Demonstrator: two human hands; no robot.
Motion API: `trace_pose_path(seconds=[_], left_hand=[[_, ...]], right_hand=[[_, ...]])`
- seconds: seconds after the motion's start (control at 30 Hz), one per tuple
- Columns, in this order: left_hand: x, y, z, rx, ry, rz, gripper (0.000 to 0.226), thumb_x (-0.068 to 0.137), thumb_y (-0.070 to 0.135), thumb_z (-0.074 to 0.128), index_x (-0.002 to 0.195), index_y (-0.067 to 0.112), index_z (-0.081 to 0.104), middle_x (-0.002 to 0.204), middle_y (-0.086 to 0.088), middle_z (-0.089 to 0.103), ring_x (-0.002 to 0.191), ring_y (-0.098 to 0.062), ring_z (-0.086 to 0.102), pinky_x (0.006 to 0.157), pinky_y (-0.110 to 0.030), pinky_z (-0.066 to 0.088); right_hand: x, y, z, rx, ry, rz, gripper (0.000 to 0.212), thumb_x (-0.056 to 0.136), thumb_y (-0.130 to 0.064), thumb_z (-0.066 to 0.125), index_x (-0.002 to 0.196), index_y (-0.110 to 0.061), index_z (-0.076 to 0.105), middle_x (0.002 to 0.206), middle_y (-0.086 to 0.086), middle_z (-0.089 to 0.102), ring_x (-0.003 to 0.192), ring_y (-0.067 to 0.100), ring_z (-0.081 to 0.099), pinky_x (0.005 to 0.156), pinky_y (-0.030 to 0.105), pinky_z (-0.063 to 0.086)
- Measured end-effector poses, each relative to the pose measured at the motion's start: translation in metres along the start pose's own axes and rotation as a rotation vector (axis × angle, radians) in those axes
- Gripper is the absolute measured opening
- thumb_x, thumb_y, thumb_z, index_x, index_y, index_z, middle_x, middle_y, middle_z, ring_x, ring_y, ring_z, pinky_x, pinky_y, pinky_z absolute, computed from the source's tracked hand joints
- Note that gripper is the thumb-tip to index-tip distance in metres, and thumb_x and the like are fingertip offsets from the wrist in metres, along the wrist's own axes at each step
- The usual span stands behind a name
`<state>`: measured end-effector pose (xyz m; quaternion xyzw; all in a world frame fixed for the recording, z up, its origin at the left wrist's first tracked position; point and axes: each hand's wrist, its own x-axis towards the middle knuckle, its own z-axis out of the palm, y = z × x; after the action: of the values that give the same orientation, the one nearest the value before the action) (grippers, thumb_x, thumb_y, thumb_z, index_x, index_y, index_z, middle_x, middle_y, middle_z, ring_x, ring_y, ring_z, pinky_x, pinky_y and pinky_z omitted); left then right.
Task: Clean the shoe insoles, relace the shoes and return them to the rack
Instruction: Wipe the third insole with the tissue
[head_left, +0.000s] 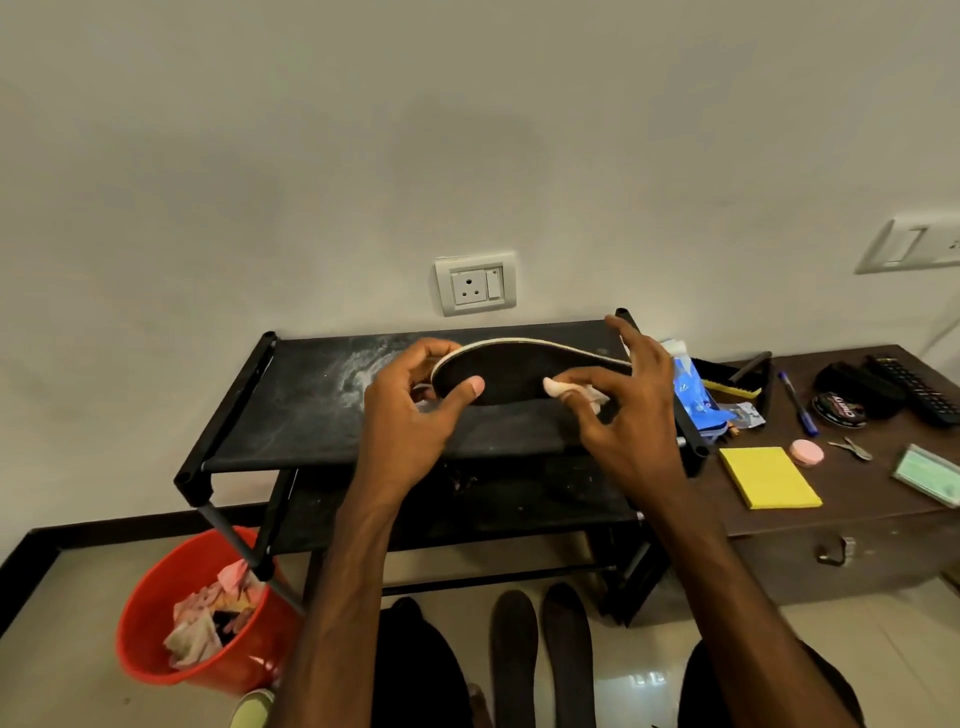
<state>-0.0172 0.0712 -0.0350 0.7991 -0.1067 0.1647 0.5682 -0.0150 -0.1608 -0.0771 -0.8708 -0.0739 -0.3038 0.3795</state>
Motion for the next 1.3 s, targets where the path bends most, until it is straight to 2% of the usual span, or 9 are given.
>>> trace_pose_path(seconds=[0.1,0.27,0.37,0.63,0.77,0.93,1.13,1.2,1.3], left_hand=[[-0.007,0.023,-0.002,-0.140,0.058,0.016,0.027,0.088,0.022,0.079,0.112,0.019,0.067,0.106,0.004,0.073,0.104,-0.014,0.070,0.085,-0.027,0.059],[-0.023,0.059,0.001,-0.377,0.145,-0.005,0.027,0.091,0.017,0.074,0.117,0.013,0.066,0.110,-0.001,0.075,0.108,-0.013,0.070,0.085,-0.022,0.057],[-0.034,0.071,0.007,-0.449,0.141,-0.063,0.027,0.095,0.022,0.070,0.122,0.021,0.064,0.115,0.006,0.074,0.111,-0.007,0.068,0.087,-0.018,0.054],[-0.098,0.051,0.028,-0.188,-0.327,-0.245,0.036,0.095,0.011,0.069,0.127,0.023,0.061,0.119,0.005,0.072,0.100,-0.015,0.072,0.086,-0.029,0.059],[-0.120,0.048,0.026,-0.183,-0.345,-0.303,0.032,0.096,0.003,0.066,0.125,0.014,0.067,0.110,0.001,0.075,0.092,-0.018,0.075,0.075,-0.027,0.057],[-0.148,0.056,0.026,-0.068,-0.366,-0.403,0.029,0.095,0.000,0.064,0.120,0.012,0.069,0.105,-0.007,0.077,0.090,-0.018,0.074,0.068,-0.024,0.058],[-0.174,0.036,0.038,0.153,-0.433,-0.565,0.034,0.073,0.028,0.059,0.094,0.006,0.073,0.086,-0.011,0.076,0.083,-0.026,0.074,0.078,-0.047,0.060],[-0.184,0.051,0.035,0.199,-0.454,-0.613,0.027,0.077,0.024,0.060,0.079,-0.002,0.067,0.071,-0.012,0.067,0.067,-0.022,0.064,0.065,-0.037,0.052],[-0.192,0.059,0.034,0.272,-0.488,-0.684,0.022,0.086,0.010,0.059,0.065,0.009,0.062,0.062,-0.004,0.058,0.057,-0.014,0.051,0.059,-0.028,0.037]], right_hand=[[-0.005,-0.001,-0.014,0.060,-0.003,-0.016,0.017,0.087,-0.023,0.080,0.103,-0.031,0.079,0.145,-0.007,0.055,0.140,0.015,0.041,0.110,0.050,0.040],[-0.023,-0.022,-0.033,0.278,-0.022,-0.035,0.019,0.088,-0.012,0.079,0.102,-0.024,0.080,0.107,-0.005,0.070,0.108,0.008,0.064,0.091,0.028,0.054],[-0.037,-0.036,-0.039,0.376,-0.057,-0.029,0.015,0.088,-0.010,0.079,0.100,-0.018,0.081,0.102,-0.004,0.072,0.101,0.015,0.069,0.084,0.032,0.056],[-0.084,-0.066,-0.060,0.706,-0.058,0.235,0.018,0.085,-0.012,0.079,0.104,-0.011,0.080,0.101,0.003,0.078,0.098,0.018,0.074,0.088,0.032,0.060],[-0.110,-0.076,-0.072,0.824,-0.086,0.377,0.017,0.086,-0.008,0.078,0.101,-0.016,0.079,0.095,0.001,0.080,0.094,0.017,0.076,0.081,0.023,0.059],[-0.144,-0.067,-0.079,0.553,-0.132,0.358,0.012,0.089,-0.023,0.079,0.101,-0.019,0.081,0.094,-0.007,0.079,0.093,0.009,0.074,0.085,0.029,0.060],[-0.172,-0.062,-0.086,0.295,-0.200,0.374,0.015,0.089,-0.033,0.079,0.090,-0.018,0.082,0.081,-0.008,0.078,0.081,0.006,0.074,0.076,0.038,0.061],[-0.174,-0.060,-0.089,0.251,-0.222,0.403,0.016,0.088,-0.034,0.079,0.085,-0.019,0.082,0.076,-0.007,0.077,0.076,0.007,0.073,0.075,0.039,0.060],[-0.175,-0.051,-0.090,0.156,-0.328,0.463,0.013,0.085,-0.033,0.081,0.080,-0.021,0.082,0.073,-0.007,0.076,0.073,0.007,0.071,0.076,0.037,0.061]])
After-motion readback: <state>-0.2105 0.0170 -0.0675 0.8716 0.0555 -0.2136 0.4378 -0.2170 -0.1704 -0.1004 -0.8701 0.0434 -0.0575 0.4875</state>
